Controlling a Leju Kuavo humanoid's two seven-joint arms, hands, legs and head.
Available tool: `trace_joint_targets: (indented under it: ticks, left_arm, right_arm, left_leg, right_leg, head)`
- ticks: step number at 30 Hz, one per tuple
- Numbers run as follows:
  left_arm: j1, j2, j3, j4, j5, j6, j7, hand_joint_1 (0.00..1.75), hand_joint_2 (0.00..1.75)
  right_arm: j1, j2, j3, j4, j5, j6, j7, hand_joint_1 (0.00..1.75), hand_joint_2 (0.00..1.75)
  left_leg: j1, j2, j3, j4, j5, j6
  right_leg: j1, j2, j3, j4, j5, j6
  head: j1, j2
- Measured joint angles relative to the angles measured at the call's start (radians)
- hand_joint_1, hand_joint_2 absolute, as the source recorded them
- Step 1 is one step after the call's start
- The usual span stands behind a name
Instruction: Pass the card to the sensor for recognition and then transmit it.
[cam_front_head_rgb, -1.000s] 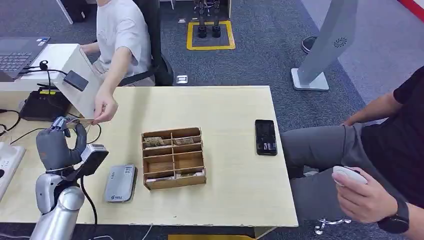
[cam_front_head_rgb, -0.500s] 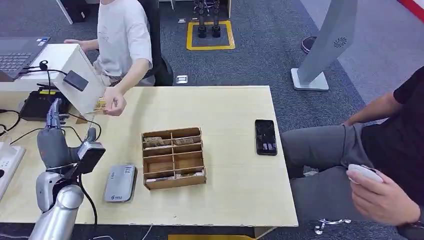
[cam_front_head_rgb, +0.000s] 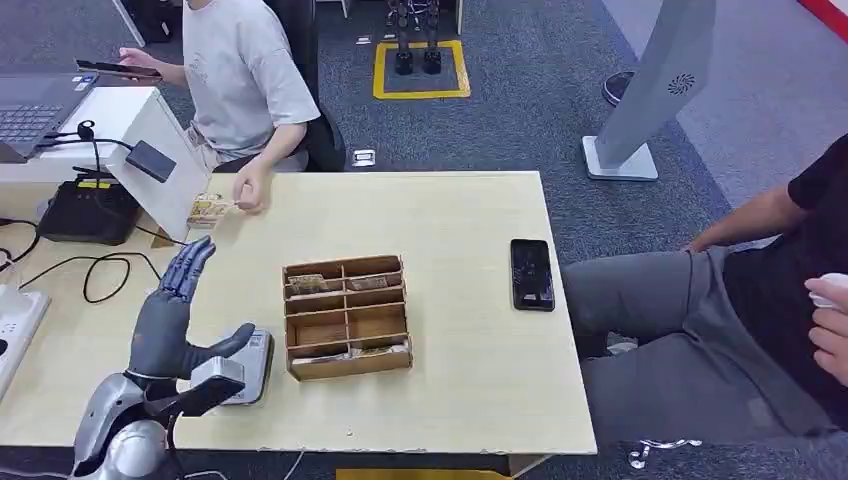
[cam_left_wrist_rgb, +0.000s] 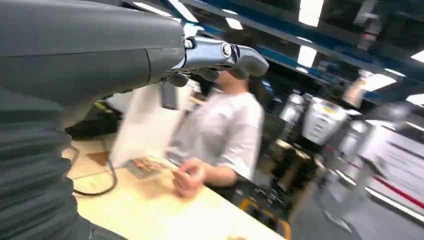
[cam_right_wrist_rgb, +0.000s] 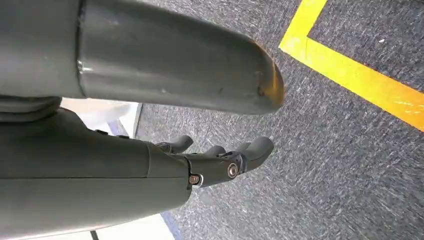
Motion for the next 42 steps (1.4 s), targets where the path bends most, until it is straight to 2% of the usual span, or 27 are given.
trace_joint_targets:
  ticks: [3,6,10,17,23,31,42]
  left_arm:
    - [0.024,0.037,-0.047,-0.069,-0.040,-0.033,0.003,0.00,1.75]
    - [0.031,0.064,-0.098,-0.110,-0.093,-0.055,0.034,0.00,1.75]
    - [0.031,0.095,-0.167,-0.122,-0.265,-0.025,0.119,0.00,1.75]
    - [0.028,0.108,-0.245,-0.085,-0.394,0.003,0.255,0.00,1.75]
    - [0.021,0.094,-0.278,-0.024,-0.415,0.004,0.299,0.00,1.75]
    - [0.012,0.072,-0.292,0.014,-0.413,0.002,0.307,0.00,1.75]
    - [-0.001,0.071,-0.307,0.033,-0.341,-0.091,0.294,0.00,1.75]
  right_arm:
    - [0.000,0.000,-0.005,0.000,-0.003,0.002,-0.001,0.00,0.00]
    - [0.000,0.000,-0.009,0.000,-0.006,0.000,-0.009,0.00,0.00]
    - [-0.001,0.000,-0.016,0.000,-0.005,-0.001,-0.016,0.00,0.00]
    - [-0.001,0.000,-0.026,0.000,-0.003,-0.002,-0.003,0.00,0.00]
    - [-0.001,0.000,-0.031,0.000,-0.001,0.000,0.012,0.00,0.00]
    - [-0.001,0.000,-0.032,0.000,-0.001,0.001,0.013,0.00,0.00]
    - [-0.001,0.000,-0.042,0.000,0.005,-0.005,0.001,0.00,0.00]
  left_leg:
    - [0.000,0.000,0.000,0.000,0.000,0.000]
    - [0.000,-0.001,0.000,0.000,0.000,0.000]
    - [0.000,0.000,0.000,0.000,0.000,0.000]
    - [0.000,-0.001,0.000,0.000,0.000,0.000]
    - [0.000,-0.001,0.000,0.000,0.000,0.000]
    - [0.000,-0.001,0.000,0.000,0.000,0.000]
    - [0.000,-0.001,0.000,0.000,0.000,0.000]
  right_leg:
    - [0.000,0.000,0.000,0.000,0.000,0.000]
    - [0.000,-0.001,0.000,0.000,0.000,0.000]
    - [0.000,-0.001,0.001,0.000,0.000,0.000]
    - [0.000,-0.001,0.001,0.000,0.000,0.000]
    - [0.000,-0.001,0.000,0.000,0.000,0.000]
    - [0.000,-0.001,0.000,0.000,0.000,0.000]
    - [0.000,-0.001,0.000,0.000,0.000,0.000]
  head:
    - [0.000,0.000]
    - [0.000,0.000]
    - [0.000,0.000]
    - [0.000,0.000]
    - [0.000,0.000]
    - [0.000,0.000]
    - [0.000,0.000]
